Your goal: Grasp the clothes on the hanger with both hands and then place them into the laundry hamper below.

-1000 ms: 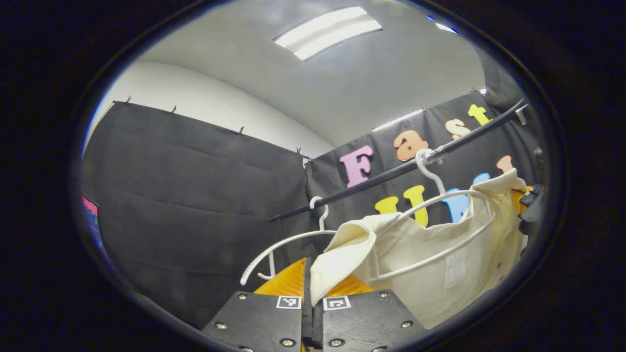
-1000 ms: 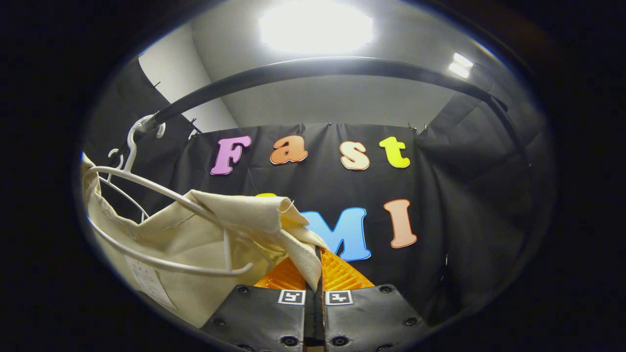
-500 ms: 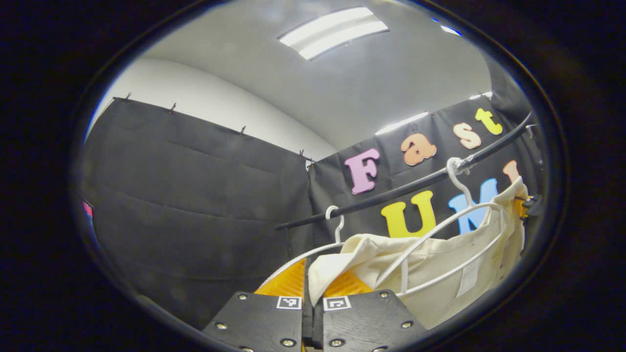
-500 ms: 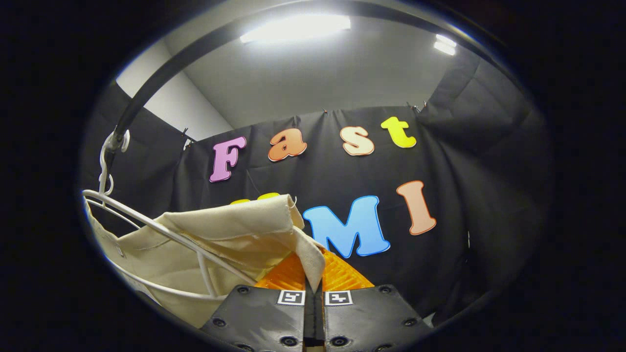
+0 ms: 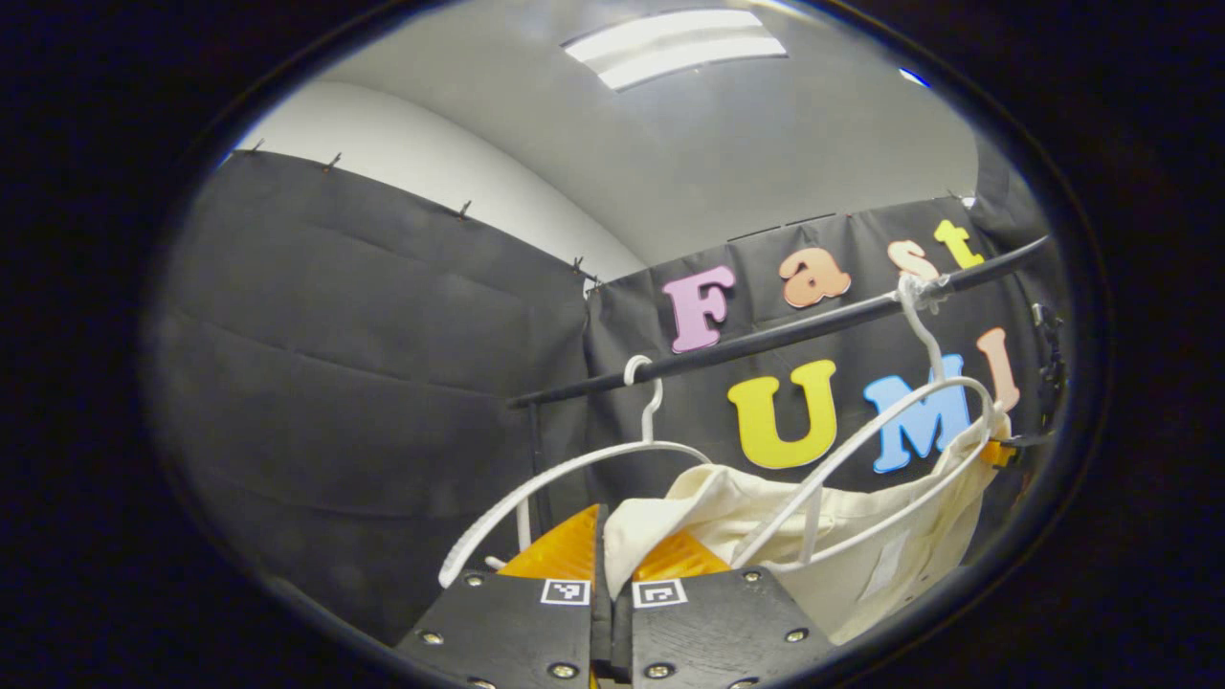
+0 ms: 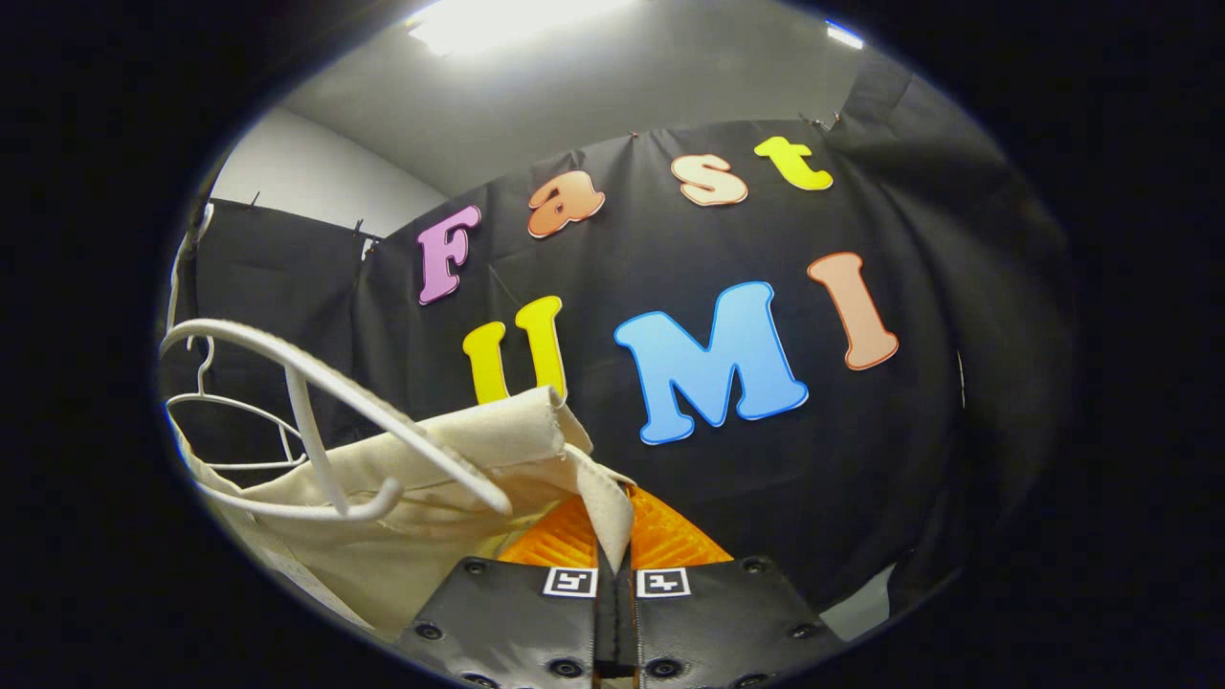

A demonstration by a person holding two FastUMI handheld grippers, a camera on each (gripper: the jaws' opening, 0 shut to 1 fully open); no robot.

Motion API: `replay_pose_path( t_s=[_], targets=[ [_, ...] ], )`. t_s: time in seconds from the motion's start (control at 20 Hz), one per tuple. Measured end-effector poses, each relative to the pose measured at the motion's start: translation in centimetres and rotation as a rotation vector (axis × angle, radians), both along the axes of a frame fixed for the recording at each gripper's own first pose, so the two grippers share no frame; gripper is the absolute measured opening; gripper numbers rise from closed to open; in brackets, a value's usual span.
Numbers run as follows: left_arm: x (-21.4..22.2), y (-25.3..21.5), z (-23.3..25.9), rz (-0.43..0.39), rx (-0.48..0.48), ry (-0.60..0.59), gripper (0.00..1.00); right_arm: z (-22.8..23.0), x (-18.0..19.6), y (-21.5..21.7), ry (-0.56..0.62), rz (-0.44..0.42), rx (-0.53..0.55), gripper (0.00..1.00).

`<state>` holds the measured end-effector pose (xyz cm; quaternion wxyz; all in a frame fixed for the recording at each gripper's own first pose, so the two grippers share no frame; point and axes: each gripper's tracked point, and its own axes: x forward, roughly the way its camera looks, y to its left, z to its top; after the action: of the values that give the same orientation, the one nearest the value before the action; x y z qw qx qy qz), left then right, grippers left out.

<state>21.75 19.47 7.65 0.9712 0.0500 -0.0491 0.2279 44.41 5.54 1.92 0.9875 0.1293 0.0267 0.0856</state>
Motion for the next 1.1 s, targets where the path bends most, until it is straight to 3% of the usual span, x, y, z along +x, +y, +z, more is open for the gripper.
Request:
replay_pose_path(
  t_s=[0.25,0.55,1.1],
  targets=[
    [-0.4,-0.2,-2.8,0.006,0.023,0.044,0.01,-2.6,-1.9,0.2,0.037,0.024,-0.031,0.01],
    [-2.0,-0.9,-7.3,-0.036,-0.051,0.111,0.01,-4.6,-5.7,0.9,0.056,0.054,-0.086,0.01],
    [-4.5,-8.3,-8.5,-0.243,-0.042,0.138,0.01,-5.8,-14.9,2.5,0.072,0.083,-0.092,0.01]
  ],
)
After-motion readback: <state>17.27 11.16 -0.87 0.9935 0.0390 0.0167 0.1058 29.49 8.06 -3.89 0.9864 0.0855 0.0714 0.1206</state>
